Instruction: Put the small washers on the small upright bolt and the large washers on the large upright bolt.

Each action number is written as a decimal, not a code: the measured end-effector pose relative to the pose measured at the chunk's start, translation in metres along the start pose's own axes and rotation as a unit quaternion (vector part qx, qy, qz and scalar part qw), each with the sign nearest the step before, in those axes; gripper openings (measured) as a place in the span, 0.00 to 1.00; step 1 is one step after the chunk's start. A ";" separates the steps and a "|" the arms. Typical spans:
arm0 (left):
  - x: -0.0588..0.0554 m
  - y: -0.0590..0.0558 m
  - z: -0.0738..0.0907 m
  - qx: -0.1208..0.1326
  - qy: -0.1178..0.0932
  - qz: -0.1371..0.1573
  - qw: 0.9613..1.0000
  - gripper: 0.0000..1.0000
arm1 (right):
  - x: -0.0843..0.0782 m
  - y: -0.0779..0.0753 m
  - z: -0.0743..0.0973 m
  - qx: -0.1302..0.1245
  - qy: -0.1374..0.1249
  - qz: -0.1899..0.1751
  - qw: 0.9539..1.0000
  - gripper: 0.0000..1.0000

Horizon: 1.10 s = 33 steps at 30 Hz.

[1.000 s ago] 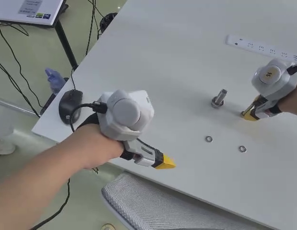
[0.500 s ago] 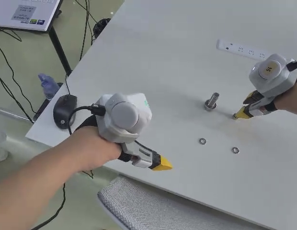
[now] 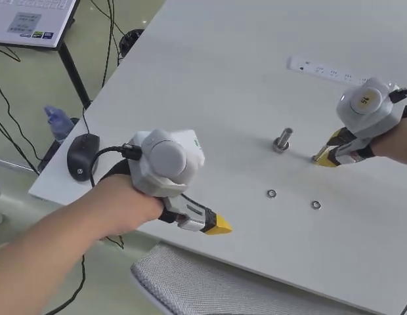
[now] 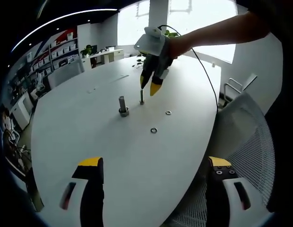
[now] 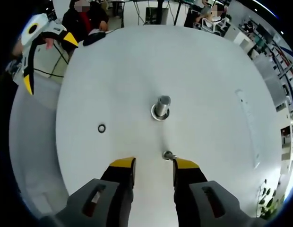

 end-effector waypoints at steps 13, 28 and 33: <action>0.000 -0.005 0.002 -0.007 0.002 -0.006 1.000 0.89 | -0.016 0.029 -0.002 0.012 0.007 0.001 1.000 0.35; 0.001 -0.010 0.004 -0.009 0.001 -0.009 1.000 0.88 | -0.030 0.060 -0.015 0.028 0.027 0.023 0.999 0.35; 0.000 -0.009 0.005 -0.007 0.008 -0.014 1.000 0.87 | -0.036 0.062 -0.023 0.029 0.031 0.021 0.999 0.35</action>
Point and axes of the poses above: the centre of the closed fingertips' face, and the gripper's own axes: z roughly backward along the fingers, y roughly to its left, x roughly out of its top, the point moved 10 cm from there along z, roughly backward along the fingers, and after that the axes turned 3 degrees about x, right-handed, at the moved point
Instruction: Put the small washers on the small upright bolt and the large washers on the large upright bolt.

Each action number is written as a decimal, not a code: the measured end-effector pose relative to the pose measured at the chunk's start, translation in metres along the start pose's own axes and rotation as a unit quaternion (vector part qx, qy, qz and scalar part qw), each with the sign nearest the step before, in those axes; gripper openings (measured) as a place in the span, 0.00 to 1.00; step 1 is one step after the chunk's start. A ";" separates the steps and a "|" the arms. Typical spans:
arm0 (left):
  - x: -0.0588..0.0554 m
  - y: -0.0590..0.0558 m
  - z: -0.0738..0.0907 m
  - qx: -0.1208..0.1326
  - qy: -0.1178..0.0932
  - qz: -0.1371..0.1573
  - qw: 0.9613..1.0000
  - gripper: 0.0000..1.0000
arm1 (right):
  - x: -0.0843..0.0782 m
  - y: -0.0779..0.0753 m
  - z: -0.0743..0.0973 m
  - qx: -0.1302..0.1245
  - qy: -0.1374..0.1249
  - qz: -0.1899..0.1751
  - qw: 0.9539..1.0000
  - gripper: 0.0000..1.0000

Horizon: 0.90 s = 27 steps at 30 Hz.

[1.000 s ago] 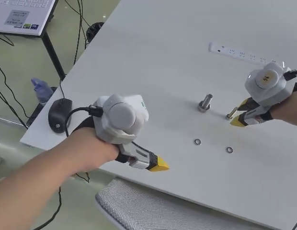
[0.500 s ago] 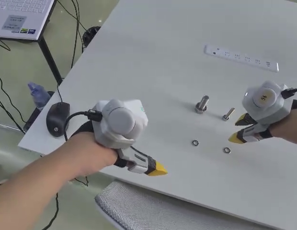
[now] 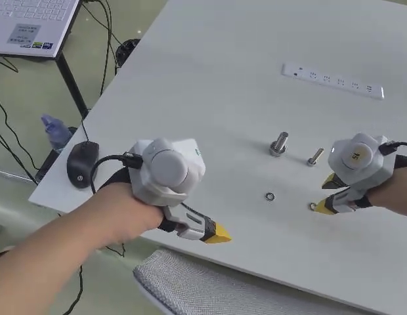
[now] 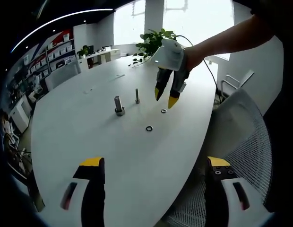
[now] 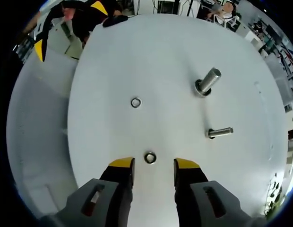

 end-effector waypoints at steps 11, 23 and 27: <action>-0.003 -0.001 0.002 -0.002 0.007 0.006 1.000 0.86 | -0.004 0.004 -0.016 -0.001 -0.001 -0.004 1.000 0.33; 0.000 -0.003 0.001 -0.004 0.005 0.006 1.000 0.85 | -0.007 0.004 -0.022 0.009 0.004 -0.016 1.000 0.30; 0.000 -0.003 0.000 -0.005 0.005 0.007 1.000 0.84 | -0.005 0.006 -0.022 0.008 0.005 -0.012 1.000 0.26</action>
Point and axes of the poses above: the centre of the closed fingertips' face, and the gripper's own axes: z roughly backward along the fingers, y roughly to its left, x roughly out of its top, the point moved 10 cm from there along z, roughly backward along the fingers, and after that the axes turned 3 degrees about x, right-handed, at the moved point
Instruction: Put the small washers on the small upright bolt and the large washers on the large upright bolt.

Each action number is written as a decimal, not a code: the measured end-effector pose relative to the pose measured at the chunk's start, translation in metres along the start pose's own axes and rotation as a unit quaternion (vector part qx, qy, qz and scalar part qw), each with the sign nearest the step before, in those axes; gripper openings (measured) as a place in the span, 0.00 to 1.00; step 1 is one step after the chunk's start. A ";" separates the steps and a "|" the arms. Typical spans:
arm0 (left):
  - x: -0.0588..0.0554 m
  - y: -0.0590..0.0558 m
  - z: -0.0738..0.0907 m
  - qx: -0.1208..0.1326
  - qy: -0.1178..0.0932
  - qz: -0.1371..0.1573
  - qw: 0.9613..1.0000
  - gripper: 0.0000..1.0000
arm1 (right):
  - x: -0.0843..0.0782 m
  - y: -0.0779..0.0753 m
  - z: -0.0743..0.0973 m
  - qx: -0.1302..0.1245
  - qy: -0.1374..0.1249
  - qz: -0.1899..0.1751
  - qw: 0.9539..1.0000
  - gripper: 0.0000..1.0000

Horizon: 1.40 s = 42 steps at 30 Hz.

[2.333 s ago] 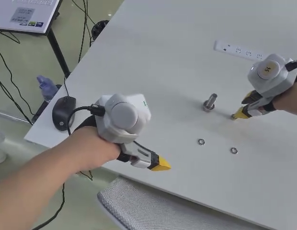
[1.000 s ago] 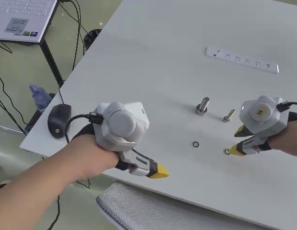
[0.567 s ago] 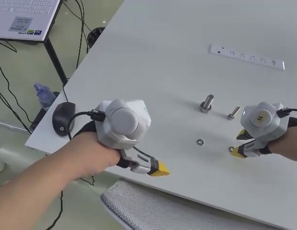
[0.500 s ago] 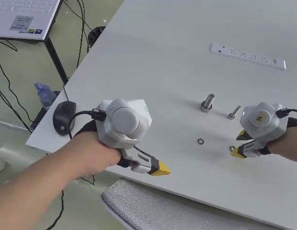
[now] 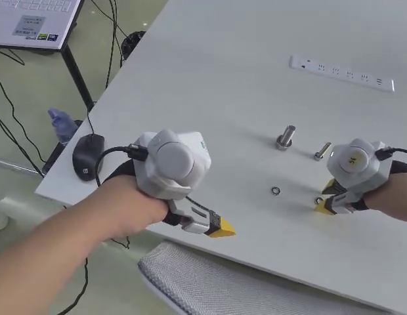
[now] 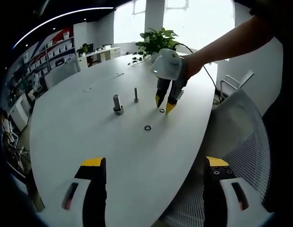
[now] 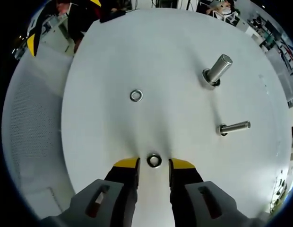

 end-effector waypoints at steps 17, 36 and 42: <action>-0.003 0.004 -0.002 0.003 0.000 0.008 1.000 0.83 | 0.005 0.001 0.000 -0.007 0.039 0.030 0.999 0.15; 0.000 -0.002 -0.003 0.010 -0.004 0.014 1.000 0.82 | 0.003 -0.005 -0.005 -0.008 0.045 0.019 0.999 0.12; 0.001 -0.001 -0.002 0.010 -0.004 0.014 1.000 0.82 | 0.000 -0.005 -0.004 -0.001 0.040 0.009 0.999 0.12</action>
Point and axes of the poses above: the centre of the closed fingertips' face, and the gripper's own axes: z roughly backward along the fingers, y roughly to its left, x roughly out of its top, the point moved 10 cm from there along z, roughly backward along the fingers, and after that the axes turned 3 degrees about x, right-handed, at the moved point
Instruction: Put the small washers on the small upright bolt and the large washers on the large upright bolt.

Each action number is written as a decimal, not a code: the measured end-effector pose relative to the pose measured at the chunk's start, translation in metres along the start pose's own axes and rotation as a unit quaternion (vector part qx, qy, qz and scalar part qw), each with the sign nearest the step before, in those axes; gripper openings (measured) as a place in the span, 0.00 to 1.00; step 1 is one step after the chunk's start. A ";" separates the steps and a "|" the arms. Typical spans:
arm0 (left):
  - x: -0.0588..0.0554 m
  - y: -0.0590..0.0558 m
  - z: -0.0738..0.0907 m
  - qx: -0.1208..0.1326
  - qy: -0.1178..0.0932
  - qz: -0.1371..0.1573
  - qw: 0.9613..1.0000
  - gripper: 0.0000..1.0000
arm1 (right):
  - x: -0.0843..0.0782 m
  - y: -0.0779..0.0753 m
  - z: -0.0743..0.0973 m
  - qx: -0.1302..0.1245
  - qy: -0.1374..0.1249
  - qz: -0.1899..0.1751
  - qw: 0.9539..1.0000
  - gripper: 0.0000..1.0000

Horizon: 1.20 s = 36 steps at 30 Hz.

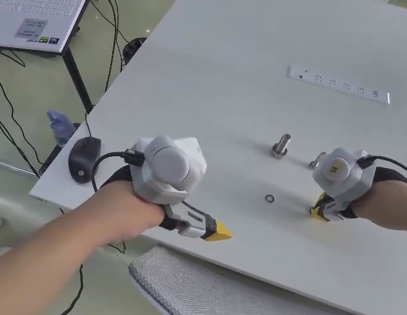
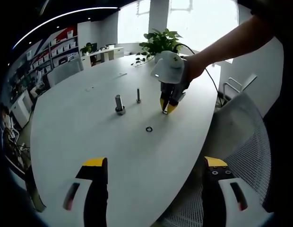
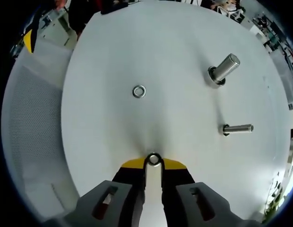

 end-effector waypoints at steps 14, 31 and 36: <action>0.005 0.002 0.002 0.002 0.001 -0.007 1.000 0.81 | 0.001 -0.012 0.028 0.002 0.004 -0.007 1.000 0.12; 0.002 0.002 0.000 -0.001 0.005 -0.002 1.000 0.80 | 0.004 -0.044 0.056 -0.013 -0.014 -0.032 0.999 0.12; 0.001 0.005 0.000 0.001 0.002 0.004 1.000 0.81 | 0.010 -0.054 0.063 -0.017 -0.024 -0.039 0.999 0.12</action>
Point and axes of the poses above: the centre of the closed fingertips' face, and the gripper's own axes: z roughly backward along the fingers, y roughly to its left, x roughly out of its top, the point moved 10 cm from there along z, roughly backward along the fingers, and after that the axes turned 3 degrees about x, right-handed, at the moved point
